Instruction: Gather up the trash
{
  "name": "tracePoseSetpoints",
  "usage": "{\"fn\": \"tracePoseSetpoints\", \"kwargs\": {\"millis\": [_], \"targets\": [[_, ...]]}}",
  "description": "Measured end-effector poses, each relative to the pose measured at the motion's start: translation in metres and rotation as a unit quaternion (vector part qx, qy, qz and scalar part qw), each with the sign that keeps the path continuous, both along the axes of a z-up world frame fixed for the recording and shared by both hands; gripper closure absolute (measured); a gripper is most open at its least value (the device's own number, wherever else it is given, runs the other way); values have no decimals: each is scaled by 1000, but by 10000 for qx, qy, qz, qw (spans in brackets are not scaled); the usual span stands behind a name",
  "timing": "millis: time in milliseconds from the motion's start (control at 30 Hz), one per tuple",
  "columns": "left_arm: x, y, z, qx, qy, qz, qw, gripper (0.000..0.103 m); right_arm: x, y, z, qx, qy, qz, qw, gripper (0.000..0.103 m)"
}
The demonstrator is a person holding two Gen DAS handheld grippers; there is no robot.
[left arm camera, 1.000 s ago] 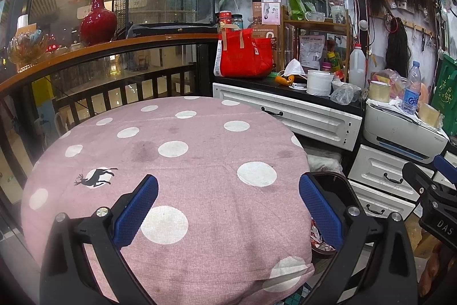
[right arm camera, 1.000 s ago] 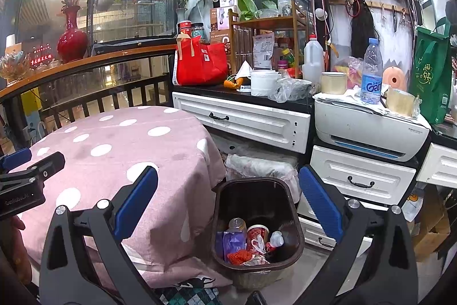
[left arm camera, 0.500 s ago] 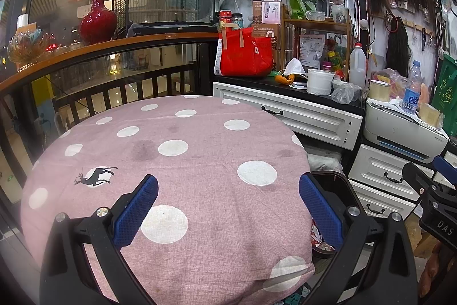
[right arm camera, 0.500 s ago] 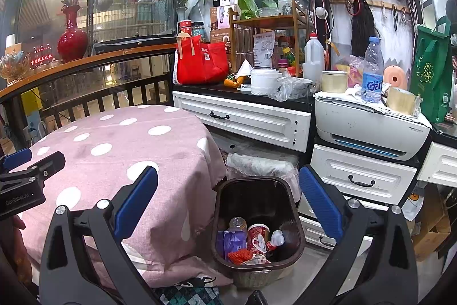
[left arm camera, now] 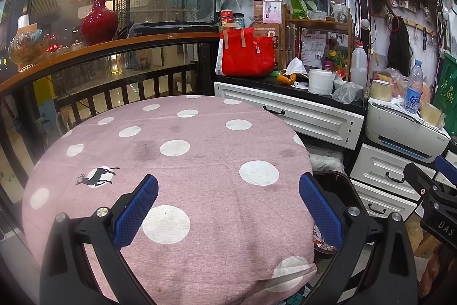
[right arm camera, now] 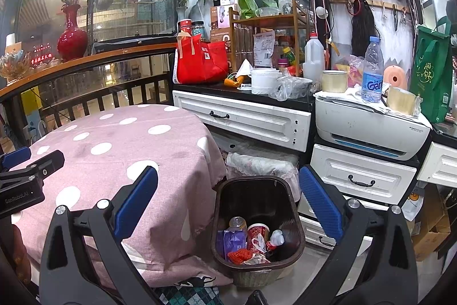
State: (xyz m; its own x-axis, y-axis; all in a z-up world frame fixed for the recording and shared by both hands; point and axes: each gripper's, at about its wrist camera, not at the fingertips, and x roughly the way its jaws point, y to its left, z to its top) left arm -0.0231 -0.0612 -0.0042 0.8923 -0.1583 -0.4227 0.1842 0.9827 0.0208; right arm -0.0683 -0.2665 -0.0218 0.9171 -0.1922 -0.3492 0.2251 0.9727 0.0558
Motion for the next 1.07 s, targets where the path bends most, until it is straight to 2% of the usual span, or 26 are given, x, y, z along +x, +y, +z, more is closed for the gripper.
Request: {"fn": "tracePoseSetpoints", "kwargs": {"millis": [433, 1067], "targets": [[-4, -1, 5, -29, -118, -65, 9999, 5, 0, 1, -3, 4, 3, -6, 10000, 6], [0, 2, 4, -109, -3, -34, 9999, 5, 0, 2, -3, -1, 33, -6, 10000, 6]]}}
